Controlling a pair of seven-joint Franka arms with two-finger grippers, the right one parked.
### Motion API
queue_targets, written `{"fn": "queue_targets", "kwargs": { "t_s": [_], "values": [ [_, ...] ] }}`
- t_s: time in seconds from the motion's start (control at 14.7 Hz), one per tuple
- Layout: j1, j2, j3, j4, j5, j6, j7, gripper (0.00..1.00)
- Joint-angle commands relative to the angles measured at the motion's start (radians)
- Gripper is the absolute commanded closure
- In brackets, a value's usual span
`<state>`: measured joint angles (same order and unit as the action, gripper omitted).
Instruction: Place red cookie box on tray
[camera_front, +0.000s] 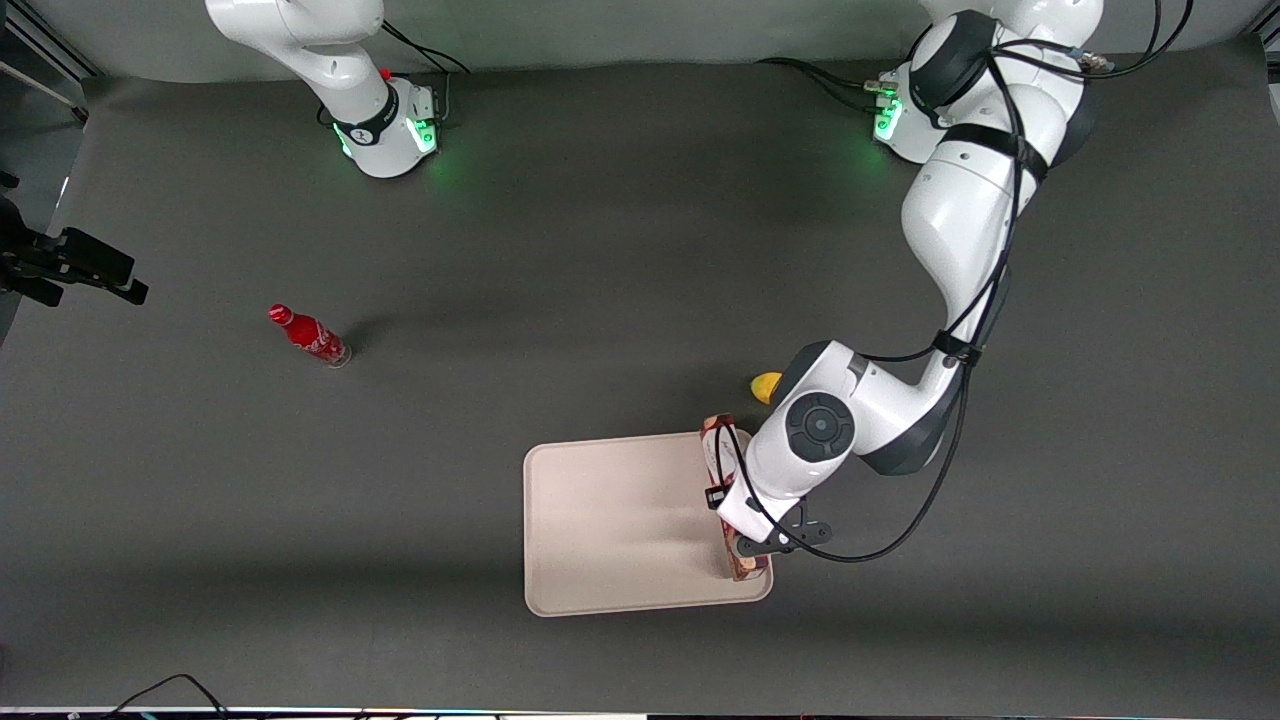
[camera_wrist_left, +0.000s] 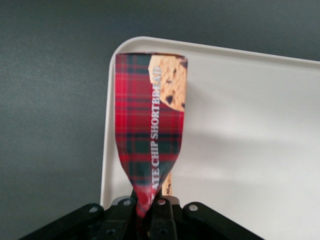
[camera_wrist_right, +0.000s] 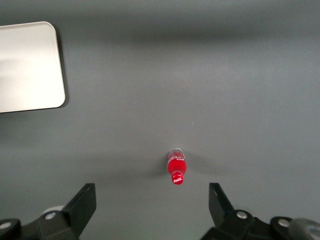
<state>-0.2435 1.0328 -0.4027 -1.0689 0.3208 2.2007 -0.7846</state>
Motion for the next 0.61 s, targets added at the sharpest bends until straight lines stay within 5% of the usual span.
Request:
{"fn": "queue_targets", "kwargs": {
  "t_s": [0.0,0.07,0.14,0.2,0.54],
  "values": [
    [-0.023,0.018,0.058,0.038,-0.009,0.005,0.013,1.0],
    [-0.023,0.018,0.059,0.037,-0.008,0.002,0.011,1.0],
    [-0.023,0.018,0.059,0.037,-0.008,0.002,0.008,0.79],
    [-0.028,0.016,0.062,0.032,0.006,0.013,0.008,0.01],
    [-0.033,-0.046,0.07,0.026,0.026,-0.129,-0.001,0.0]
  ]
}}
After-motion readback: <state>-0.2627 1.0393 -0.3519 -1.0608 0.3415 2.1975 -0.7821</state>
